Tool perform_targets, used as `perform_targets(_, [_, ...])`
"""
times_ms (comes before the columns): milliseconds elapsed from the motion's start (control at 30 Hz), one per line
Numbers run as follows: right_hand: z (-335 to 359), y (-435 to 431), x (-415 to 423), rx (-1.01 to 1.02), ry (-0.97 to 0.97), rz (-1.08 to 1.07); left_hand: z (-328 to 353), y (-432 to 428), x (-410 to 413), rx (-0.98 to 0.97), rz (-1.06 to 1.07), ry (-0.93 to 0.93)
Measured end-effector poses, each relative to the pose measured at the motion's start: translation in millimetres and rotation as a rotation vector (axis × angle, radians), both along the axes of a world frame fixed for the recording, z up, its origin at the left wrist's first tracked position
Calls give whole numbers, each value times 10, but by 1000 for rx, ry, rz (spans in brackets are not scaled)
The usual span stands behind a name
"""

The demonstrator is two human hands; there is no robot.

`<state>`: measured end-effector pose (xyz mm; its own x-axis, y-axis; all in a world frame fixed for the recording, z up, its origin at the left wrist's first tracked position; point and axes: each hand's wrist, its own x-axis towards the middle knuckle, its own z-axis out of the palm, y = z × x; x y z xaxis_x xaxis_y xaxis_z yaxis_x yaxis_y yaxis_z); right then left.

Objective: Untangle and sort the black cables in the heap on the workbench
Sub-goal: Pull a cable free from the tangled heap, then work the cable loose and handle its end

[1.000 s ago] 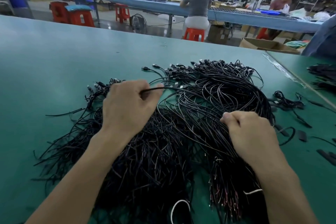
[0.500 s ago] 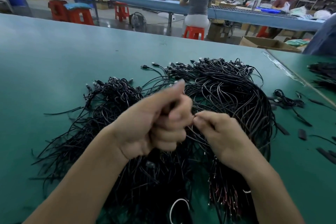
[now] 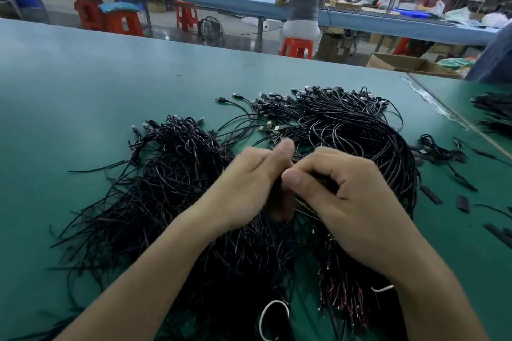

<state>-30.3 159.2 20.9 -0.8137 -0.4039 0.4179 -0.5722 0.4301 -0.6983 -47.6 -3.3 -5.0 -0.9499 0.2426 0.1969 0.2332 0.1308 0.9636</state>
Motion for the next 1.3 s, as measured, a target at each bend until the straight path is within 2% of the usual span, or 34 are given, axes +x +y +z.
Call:
perform_targets(100, [-2, 44, -25, -168, 2, -49, 89, -5, 102, -90, -135, -203])
perform_targets(167, [-25, 44, -46, -245, -3, -73, 143, -41, 123, 3, -280, -362])
perform_targets(267, [-113, -35, -67, -310, -86, -95, 213, -113, 109, 414, -501, -503])
perform_targets(333, [-175, -100, -73, -240, -133, -105, 230, -159, 77, 681, -585, -507])
perform_targets(433, [-223, -159, -49, -72, -177, -48, 261, -167, 40, 989, -541, -473])
perform_targets(500, [-209, -165, -27, 38, -219, 10, 229, -138, 4, 1037, -313, -381])
perform_targets(600, [-170, -111, -1, 162, -241, 20, 95, -91, -65, 786, -13, -150])
perform_targets(700, [-90, -39, 17, 178, -138, -35, -15, -69, -79, 249, 262, 81])
perform_targets(767, [-38, -2, 17, 98, -68, -67, -8, -44, -30, -70, 191, 68])
perform_targets(800, [-24, 13, 9, 53, -50, -75, 4, -22, -2, -147, 105, -9])
perform_targets(867, [-10, 20, 1, -48, -49, -46, 31, -8, 38, -142, -46, -196])
perform_targets(933, [-21, -5, -11, -155, -62, -32, 63, -61, 52, -50, -156, -346])
perform_targets(1033, [-83, -55, -41, -268, -48, -74, 148, -170, 51, 250, -431, -591])
perform_targets(1133, [-154, -81, -72, -293, -120, -94, 183, -231, 34, 654, -618, -618])
perform_targets(1200, [-207, -88, -92, -160, -179, -143, 189, -238, 2, 916, -601, -543])
perform_targets(1267, [-251, -111, -95, 21, -221, -154, 197, -240, -41, 1134, -414, -473])
perform_targets(1300, [-268, -124, -86, 102, -233, -137, 184, -247, -70, 1184, -268, -415])
